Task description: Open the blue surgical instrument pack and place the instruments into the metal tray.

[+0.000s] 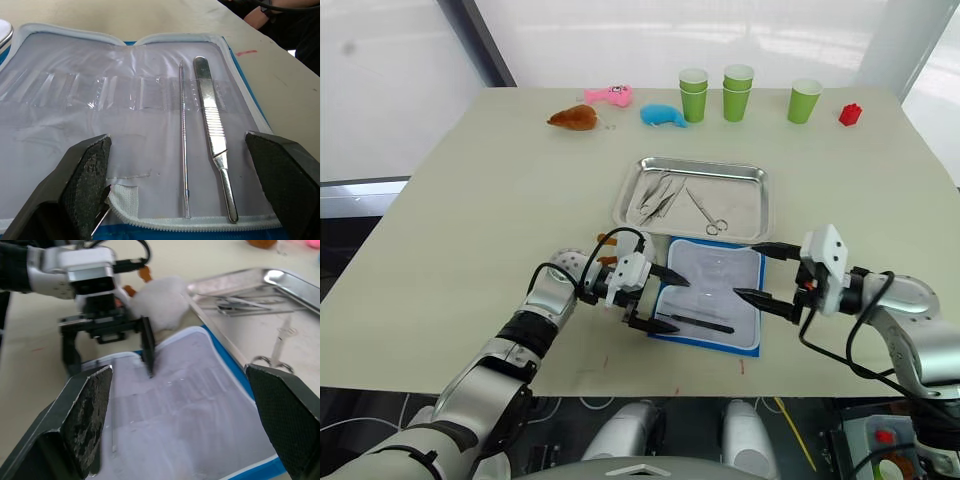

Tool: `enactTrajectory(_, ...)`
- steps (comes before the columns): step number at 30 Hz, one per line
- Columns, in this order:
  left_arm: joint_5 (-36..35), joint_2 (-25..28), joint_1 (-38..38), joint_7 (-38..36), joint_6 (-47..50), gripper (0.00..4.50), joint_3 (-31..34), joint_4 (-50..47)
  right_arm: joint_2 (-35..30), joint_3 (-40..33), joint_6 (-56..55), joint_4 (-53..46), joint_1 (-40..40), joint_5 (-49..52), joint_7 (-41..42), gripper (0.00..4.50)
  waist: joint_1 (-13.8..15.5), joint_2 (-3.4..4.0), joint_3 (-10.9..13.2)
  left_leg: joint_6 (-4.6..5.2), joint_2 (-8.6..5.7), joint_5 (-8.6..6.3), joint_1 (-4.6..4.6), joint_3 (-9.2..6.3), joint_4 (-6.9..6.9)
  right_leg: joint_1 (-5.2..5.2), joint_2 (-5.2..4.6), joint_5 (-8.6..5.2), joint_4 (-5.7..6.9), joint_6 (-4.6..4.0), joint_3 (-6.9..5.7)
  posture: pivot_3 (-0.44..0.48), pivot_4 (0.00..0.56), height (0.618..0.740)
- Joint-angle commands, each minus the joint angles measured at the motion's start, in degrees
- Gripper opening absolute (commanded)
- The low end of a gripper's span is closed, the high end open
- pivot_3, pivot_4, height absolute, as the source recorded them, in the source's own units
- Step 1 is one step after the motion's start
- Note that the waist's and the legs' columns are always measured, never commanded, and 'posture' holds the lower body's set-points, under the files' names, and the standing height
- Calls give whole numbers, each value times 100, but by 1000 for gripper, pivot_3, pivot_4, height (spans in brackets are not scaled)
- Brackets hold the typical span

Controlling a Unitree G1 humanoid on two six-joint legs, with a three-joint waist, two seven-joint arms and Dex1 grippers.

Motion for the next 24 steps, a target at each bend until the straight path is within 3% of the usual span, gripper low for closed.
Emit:
enactTrajectory(1,311,271,489,-275,240,4500,-374,175,-505,-668,-482,-2,300,328,762,4399,-9,-5,3,0,0,0,0,1,-2,0,0,0,-3,0,1,0,150,740)
enactTrajectory(7,247,381,559,-296,286,4500,-377,69,-1082,-1584,-664,244,800,825,1682,4399,-33,-14,8,0,6,0,8,7,-16,1,2,0,-5,-1,8,0,150,740)
enactTrajectory(13,212,414,563,-306,306,4500,-375,63,-1339,-1991,-595,225,1000,1063,1920,4399,-87,-13,8,0,11,0,12,14,-22,1,3,0,-6,-1,16,0,150,740)
enactTrajectory(20,215,411,549,-305,303,4500,-383,102,-1426,-2007,-554,156,951,1196,1910,4399,-87,-15,9,0,12,0,12,18,-23,1,2,0,-8,-1,19,0,150,740)
enactTrajectory(24,223,399,545,-291,311,4500,-391,102,-1234,-1553,-745,-35,765,933,1620,4399,-94,-14,8,0,12,0,12,20,-24,0,2,0,-9,-1,22,0,150,740)
